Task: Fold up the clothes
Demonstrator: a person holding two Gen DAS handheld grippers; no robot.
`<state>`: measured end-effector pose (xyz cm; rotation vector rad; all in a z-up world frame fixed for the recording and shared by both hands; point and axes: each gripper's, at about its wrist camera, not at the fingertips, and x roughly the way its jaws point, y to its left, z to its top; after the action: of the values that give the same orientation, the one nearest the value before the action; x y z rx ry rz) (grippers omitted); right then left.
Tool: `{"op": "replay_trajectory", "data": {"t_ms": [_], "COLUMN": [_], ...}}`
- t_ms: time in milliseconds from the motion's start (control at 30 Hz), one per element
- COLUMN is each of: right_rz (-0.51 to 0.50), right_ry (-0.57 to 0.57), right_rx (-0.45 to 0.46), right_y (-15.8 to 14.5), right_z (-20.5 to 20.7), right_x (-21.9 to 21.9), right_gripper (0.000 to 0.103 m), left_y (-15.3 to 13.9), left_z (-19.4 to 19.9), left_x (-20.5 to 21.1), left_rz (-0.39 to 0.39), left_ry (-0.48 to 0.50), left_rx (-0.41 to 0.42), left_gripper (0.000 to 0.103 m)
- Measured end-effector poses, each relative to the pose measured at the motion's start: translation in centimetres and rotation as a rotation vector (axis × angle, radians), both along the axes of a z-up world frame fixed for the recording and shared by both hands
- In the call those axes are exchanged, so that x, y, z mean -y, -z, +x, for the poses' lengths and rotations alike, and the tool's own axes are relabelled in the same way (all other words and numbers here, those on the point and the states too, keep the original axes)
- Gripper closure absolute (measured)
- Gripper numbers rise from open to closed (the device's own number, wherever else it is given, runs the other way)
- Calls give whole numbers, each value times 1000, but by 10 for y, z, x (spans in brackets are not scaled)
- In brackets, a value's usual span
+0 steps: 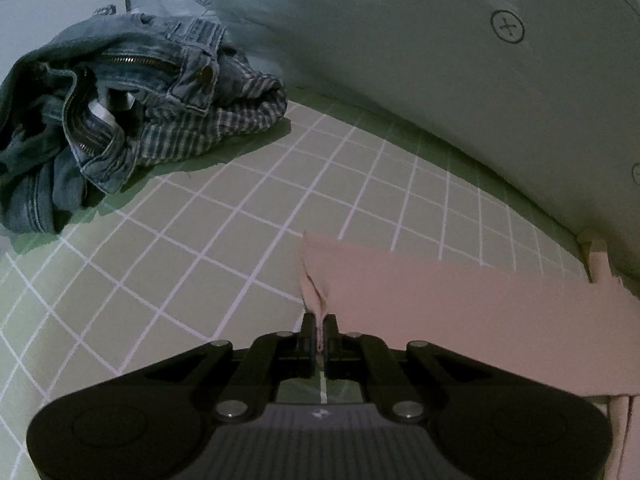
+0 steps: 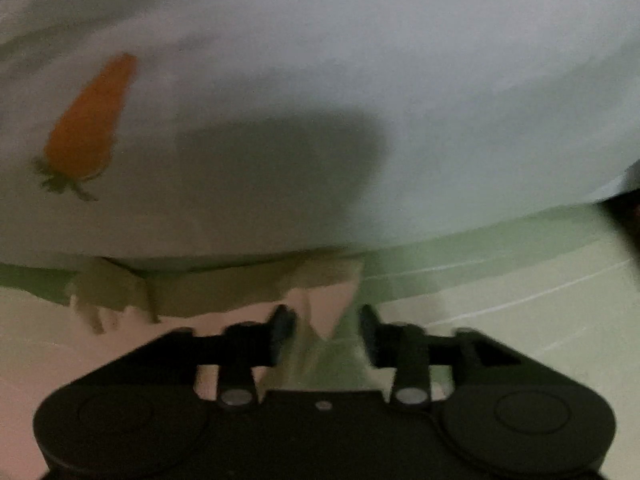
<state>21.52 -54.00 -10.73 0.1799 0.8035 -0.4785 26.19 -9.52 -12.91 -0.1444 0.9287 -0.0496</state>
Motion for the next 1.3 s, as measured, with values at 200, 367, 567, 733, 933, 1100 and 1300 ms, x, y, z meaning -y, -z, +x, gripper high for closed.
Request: {"op": "replay_trajectory", "data": {"t_ms": [200,367,567,733,933,1100,1300], "right_rz": [-57,-51,20,64,104,82,35], "right_ry": [17,83,135,162,129,52,-81], "right_rx": [-34,-91,-84,-79,-87,-20,-47], "right_y": [-7,-8,-2,5,10,3,5], "right_z": [-71,-143,-219,-261,-286,-279,-239], "right_x": [-32,-50,-60,-62,-69,-77,-105], "right_gripper": [48,45,44,44,40,0,0], "left_y": [-14,-45,-76,-73,-37,-36,-28], "left_z": [-4,-23,-75,-140,-194,-200,-188], "left_x": [9,43,104,154,185,173,151], "left_rz": [-37,-69,-98,-109,-64,-45,38], "left_ry": [48,177,396,589,672,547,410], "left_rx": [29,106,178,153,-25,-27,-73], "left_gripper": [100,100,100,100,75,22,15]}}
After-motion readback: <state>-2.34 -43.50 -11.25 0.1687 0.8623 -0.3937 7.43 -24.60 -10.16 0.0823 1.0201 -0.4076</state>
